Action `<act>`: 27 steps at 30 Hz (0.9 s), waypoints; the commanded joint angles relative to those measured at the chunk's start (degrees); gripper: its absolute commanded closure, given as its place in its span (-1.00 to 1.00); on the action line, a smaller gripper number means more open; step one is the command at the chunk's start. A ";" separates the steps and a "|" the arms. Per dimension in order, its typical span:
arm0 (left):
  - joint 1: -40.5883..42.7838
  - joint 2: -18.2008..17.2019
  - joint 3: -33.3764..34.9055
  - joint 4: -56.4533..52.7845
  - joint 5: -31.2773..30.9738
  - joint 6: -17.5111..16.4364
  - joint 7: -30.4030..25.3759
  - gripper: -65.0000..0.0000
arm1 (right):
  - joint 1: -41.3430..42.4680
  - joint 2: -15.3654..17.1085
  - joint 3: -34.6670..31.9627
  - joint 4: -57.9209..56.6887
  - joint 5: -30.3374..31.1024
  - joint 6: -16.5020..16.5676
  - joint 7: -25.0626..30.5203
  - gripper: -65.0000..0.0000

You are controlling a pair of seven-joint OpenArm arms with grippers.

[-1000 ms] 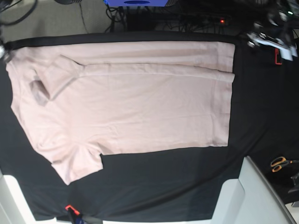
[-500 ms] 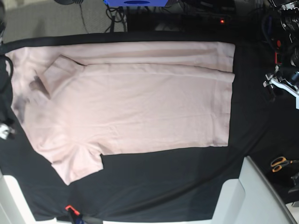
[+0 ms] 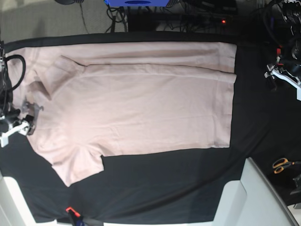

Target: Fold the T-shirt properly

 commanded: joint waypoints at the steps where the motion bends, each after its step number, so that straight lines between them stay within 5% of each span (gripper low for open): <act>1: -0.18 -1.05 -0.49 0.85 -0.87 -0.23 -1.01 -0.11 | 0.90 1.04 0.02 0.68 0.30 0.22 1.00 -0.35; 4: -0.36 -0.96 -0.49 0.94 -0.87 -0.23 -1.01 -0.11 | 0.90 1.04 -2.44 0.77 0.30 0.22 1.08 -0.15; 9: -0.44 -0.79 -0.49 0.94 -0.87 -0.23 -1.01 -0.11 | 0.99 1.04 -5.96 0.95 0.30 0.22 1.17 0.80; 11: -0.44 -0.79 -0.31 0.94 -0.87 -0.23 -1.01 -0.11 | 1.08 1.04 -5.96 0.95 0.30 0.22 1.17 1.00; 22: -0.36 -0.70 0.04 0.94 -0.87 -0.23 -1.01 -0.11 | -2.44 1.56 -5.52 8.95 0.91 0.13 0.91 1.00; 27: -0.36 -0.70 0.04 0.85 -0.87 -0.14 -1.01 -0.11 | -6.66 2.35 2.30 12.81 0.47 0.13 0.82 1.00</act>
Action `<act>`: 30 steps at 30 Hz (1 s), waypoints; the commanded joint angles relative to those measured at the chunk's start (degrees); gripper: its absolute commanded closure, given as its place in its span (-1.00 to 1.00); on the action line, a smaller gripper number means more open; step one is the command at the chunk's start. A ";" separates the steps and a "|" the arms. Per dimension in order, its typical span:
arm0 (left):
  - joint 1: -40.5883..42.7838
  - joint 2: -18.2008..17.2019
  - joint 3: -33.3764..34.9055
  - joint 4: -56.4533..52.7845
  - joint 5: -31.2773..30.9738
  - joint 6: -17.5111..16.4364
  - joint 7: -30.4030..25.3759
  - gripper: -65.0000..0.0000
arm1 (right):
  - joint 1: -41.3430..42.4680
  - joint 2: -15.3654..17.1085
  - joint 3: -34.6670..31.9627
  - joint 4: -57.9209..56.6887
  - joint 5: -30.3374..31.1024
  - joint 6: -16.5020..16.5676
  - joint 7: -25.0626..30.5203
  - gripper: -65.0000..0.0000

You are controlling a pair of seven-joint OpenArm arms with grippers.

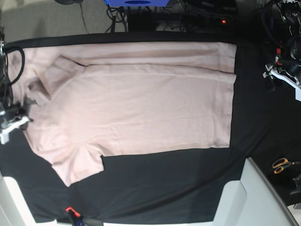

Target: Fold the T-shirt properly

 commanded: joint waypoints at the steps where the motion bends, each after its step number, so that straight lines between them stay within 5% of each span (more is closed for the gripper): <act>1: -0.20 -1.14 -0.44 0.85 -0.89 -0.19 -1.01 -0.11 | 0.29 1.41 1.17 1.80 0.28 0.26 0.99 1.00; 11: -1.08 -0.43 -0.35 -0.47 -0.89 -0.19 -1.01 -0.11 | -8.42 1.15 8.56 19.74 0.28 0.26 -7.18 1.00; 19: -1.52 -0.34 -0.35 -3.10 -0.89 -0.19 -1.01 -0.11 | -15.27 0.71 16.73 34.86 0.37 0.26 -20.10 1.00; 30: -2.58 -0.34 -0.35 -3.28 -0.89 -0.19 -1.01 -0.11 | -23.71 -5.18 26.05 51.12 0.28 0.26 -34.61 1.00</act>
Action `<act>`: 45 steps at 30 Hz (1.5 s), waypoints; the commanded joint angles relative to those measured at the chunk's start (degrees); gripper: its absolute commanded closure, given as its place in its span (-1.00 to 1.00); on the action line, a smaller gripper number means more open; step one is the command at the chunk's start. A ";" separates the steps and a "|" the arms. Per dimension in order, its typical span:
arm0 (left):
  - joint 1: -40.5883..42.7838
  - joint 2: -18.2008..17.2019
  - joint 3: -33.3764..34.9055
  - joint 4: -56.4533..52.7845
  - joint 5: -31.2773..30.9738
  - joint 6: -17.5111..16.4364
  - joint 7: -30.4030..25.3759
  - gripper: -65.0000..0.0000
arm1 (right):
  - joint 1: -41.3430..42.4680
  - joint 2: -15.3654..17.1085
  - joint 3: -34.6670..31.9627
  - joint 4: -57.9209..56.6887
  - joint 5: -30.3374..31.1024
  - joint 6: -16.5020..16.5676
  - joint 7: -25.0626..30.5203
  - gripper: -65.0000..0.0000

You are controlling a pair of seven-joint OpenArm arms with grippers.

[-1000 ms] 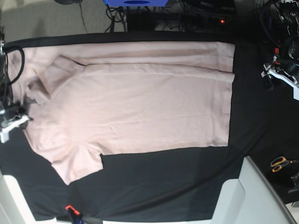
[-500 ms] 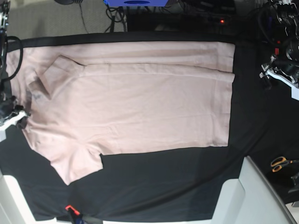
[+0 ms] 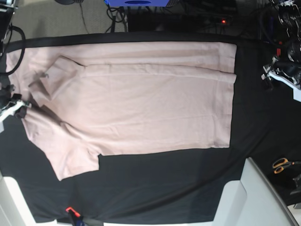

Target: Fold the T-shirt properly

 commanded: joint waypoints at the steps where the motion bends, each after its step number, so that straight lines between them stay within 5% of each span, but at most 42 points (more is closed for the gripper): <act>1: -0.09 -1.11 -0.40 0.81 -0.70 -0.17 -0.96 -0.11 | -0.11 0.19 1.12 2.15 0.78 0.32 -0.26 1.00; 14: -0.17 -1.11 -0.40 0.81 -0.70 -0.17 -0.96 -0.11 | -4.24 -6.22 8.94 9.09 0.78 0.32 -12.48 0.96; 21: -0.17 -1.11 -0.40 0.81 -0.70 -0.17 -0.96 -0.11 | -3.72 -9.21 12.90 16.83 0.87 0.59 -19.77 -0.04; 23: -0.17 -1.11 -0.40 0.81 -0.70 -0.17 -0.96 -0.11 | -2.49 -9.92 13.51 19.03 0.69 0.50 -19.51 -0.15; 29: -0.17 -1.11 -0.40 0.81 -0.70 -0.17 -0.96 -0.11 | 13.78 -4.99 4.28 0.74 -4.05 0.59 -13.01 -0.14; 37: 0.35 -1.02 -0.57 0.81 -0.70 -0.17 -0.96 -0.11 | 32.68 -3.32 -4.25 -40.75 -13.64 0.59 9.76 -0.15; 42: 0.44 -1.02 -0.84 0.90 -0.70 -0.17 -0.96 -0.11 | 37.34 -3.32 -4.25 -56.31 -18.91 0.41 21.46 -0.15; 45: 0.53 -1.02 -0.93 0.81 -0.70 -0.17 -0.96 -0.11 | 37.08 -3.32 -4.33 -57.19 -19.61 0.32 24.01 -0.15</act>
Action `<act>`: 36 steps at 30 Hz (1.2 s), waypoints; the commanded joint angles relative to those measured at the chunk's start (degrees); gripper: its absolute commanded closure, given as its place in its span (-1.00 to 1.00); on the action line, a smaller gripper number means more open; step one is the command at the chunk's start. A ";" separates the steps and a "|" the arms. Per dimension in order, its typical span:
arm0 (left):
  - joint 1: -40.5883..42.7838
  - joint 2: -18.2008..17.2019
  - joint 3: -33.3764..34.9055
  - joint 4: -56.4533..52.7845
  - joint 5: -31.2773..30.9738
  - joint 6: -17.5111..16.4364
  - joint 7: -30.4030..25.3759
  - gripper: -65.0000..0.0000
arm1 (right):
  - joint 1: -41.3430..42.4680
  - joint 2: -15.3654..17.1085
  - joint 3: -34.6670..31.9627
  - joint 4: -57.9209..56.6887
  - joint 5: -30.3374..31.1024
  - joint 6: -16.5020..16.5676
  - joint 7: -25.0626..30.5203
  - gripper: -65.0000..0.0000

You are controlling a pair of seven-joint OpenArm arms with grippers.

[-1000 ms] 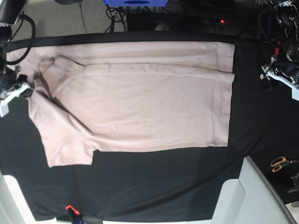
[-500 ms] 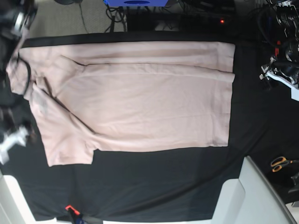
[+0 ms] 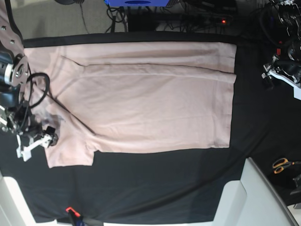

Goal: Fold the T-shirt properly
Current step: 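Grasp the opposite shirt edge near the sleeve with the right gripper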

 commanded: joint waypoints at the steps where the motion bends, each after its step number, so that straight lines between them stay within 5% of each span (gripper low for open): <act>1: -0.04 -1.17 -0.51 0.89 -0.92 -0.45 -0.98 -0.11 | 1.58 0.96 -0.03 0.53 0.03 -0.35 0.16 -0.15; 10: 0.49 -1.17 -0.51 0.98 -0.92 -0.45 -0.98 -0.11 | 0.26 4.74 -0.03 0.71 0.03 -0.35 0.34 -0.15; 30: 0.49 -1.44 -0.16 0.98 -0.92 -0.45 -0.98 -0.12 | -0.97 1.14 -0.03 0.71 0.03 -0.35 0.07 -0.12; 36: -0.04 -1.53 -0.07 0.89 -0.92 -0.45 -0.98 -0.13 | -0.80 1.05 -0.12 0.71 0.03 -0.35 0.07 0.59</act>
